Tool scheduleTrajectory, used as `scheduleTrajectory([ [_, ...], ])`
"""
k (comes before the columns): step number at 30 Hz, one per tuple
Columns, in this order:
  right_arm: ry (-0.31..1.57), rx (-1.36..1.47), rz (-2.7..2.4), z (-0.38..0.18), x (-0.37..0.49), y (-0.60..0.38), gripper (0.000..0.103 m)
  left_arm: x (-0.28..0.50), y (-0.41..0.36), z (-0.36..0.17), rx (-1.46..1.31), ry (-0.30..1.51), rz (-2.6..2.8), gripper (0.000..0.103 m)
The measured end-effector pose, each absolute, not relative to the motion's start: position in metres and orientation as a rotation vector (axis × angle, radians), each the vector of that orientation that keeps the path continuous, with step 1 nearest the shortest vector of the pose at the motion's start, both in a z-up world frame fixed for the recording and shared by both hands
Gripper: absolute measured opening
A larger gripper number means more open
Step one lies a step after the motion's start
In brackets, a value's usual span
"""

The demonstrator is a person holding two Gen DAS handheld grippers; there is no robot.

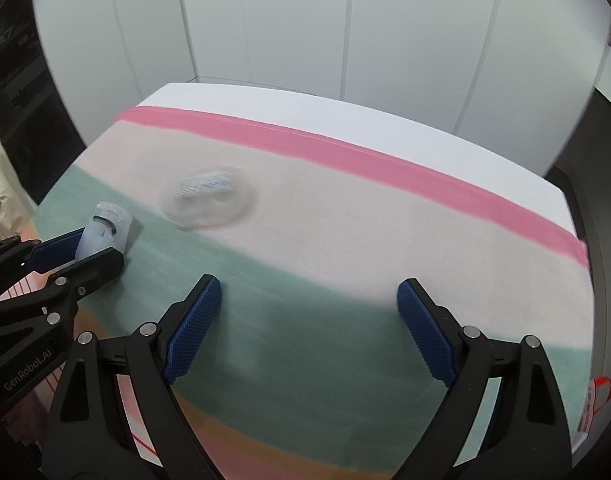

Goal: Organize objects
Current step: 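Grasp the light blue compact with the left tool while the right tool grasps the clear labeled case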

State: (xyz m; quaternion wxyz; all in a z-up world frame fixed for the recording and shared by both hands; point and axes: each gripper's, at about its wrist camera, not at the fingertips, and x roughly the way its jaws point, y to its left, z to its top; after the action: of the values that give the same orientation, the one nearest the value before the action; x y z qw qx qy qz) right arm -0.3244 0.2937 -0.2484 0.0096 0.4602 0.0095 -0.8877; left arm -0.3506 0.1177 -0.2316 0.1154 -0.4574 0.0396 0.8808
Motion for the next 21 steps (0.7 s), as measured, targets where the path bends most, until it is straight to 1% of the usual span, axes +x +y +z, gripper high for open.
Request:
scheduleTrajectory([
  [3,0.070,1.410,-2.752,-0.249,-0.341,0.270,0.092,-0.356,0.109,-0.231,-1.359,0.123,2.596,0.036],
  [6,0.072,1.406,-2.743,-0.249,-0.359,0.255,0.092,-0.360,0.099,-0.230,-1.369,0.119,2.615,0.036],
  [8,0.087,1.399,-2.720,-0.248,-0.370,0.246,0.089,-0.363,0.095,-0.229,-1.370,0.124,2.612,0.036],
  [9,0.094,1.394,-2.713,-0.247,-0.372,0.243,0.080,-0.364,0.093,-0.228,-1.372,0.127,2.610,0.036],
  [10,0.105,1.384,-2.702,-0.245,-0.373,0.239,0.068,-0.364,0.091,-0.227,-1.372,0.130,2.605,0.036],
  [11,0.115,1.379,-2.694,-0.243,-0.374,0.237,0.061,-0.364,0.091,-0.225,-1.370,0.134,2.602,0.036],
  [13,0.124,1.393,-2.692,-0.241,-0.371,0.233,0.061,-0.363,0.089,-0.221,-1.359,0.140,2.603,0.036],
  [21,0.021,1.440,-2.690,-0.223,-0.344,0.247,0.061,-0.346,0.090,-0.202,-1.380,0.077,2.574,0.036],
])
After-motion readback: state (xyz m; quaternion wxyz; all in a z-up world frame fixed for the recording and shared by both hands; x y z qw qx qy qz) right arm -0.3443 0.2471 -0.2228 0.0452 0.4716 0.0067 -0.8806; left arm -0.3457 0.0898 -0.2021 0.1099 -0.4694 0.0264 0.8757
